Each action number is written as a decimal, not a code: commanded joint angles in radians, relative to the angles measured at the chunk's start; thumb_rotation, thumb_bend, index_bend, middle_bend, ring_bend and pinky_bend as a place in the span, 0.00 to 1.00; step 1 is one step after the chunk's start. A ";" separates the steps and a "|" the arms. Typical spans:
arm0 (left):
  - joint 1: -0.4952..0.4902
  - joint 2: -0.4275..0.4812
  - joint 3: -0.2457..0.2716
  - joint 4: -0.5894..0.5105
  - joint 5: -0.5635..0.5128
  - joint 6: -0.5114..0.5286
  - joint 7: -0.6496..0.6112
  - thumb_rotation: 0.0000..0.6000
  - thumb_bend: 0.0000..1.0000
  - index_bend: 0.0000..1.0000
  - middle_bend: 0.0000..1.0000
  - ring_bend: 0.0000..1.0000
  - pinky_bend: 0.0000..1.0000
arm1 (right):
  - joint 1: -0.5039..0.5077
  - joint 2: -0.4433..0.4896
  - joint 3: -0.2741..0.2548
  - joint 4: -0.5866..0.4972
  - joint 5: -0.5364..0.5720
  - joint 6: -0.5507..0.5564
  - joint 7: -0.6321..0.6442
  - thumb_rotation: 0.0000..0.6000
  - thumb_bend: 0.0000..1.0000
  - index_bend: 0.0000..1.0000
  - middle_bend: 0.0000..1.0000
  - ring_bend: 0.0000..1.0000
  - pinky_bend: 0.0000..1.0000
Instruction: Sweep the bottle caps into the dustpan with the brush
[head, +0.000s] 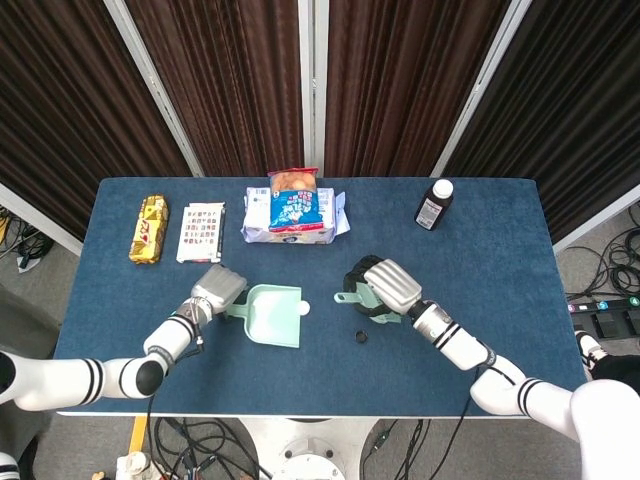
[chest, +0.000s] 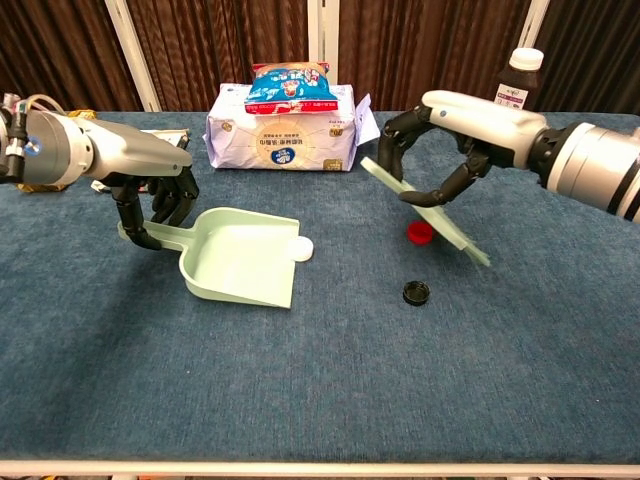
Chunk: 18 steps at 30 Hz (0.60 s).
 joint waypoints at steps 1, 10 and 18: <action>-0.008 -0.005 0.008 -0.005 -0.004 0.014 -0.007 1.00 0.38 0.60 0.58 0.41 0.30 | 0.008 -0.035 -0.003 0.013 -0.004 0.013 0.016 1.00 0.61 0.72 0.66 0.32 0.25; -0.032 -0.029 0.021 -0.028 -0.010 0.051 -0.028 1.00 0.38 0.60 0.58 0.41 0.30 | 0.033 -0.138 0.007 0.028 -0.026 0.091 0.138 1.00 0.63 0.72 0.66 0.33 0.25; -0.060 -0.055 0.016 -0.033 -0.017 0.075 -0.034 1.00 0.38 0.60 0.58 0.41 0.30 | -0.022 -0.002 -0.033 -0.114 -0.043 0.168 0.064 1.00 0.63 0.72 0.66 0.33 0.25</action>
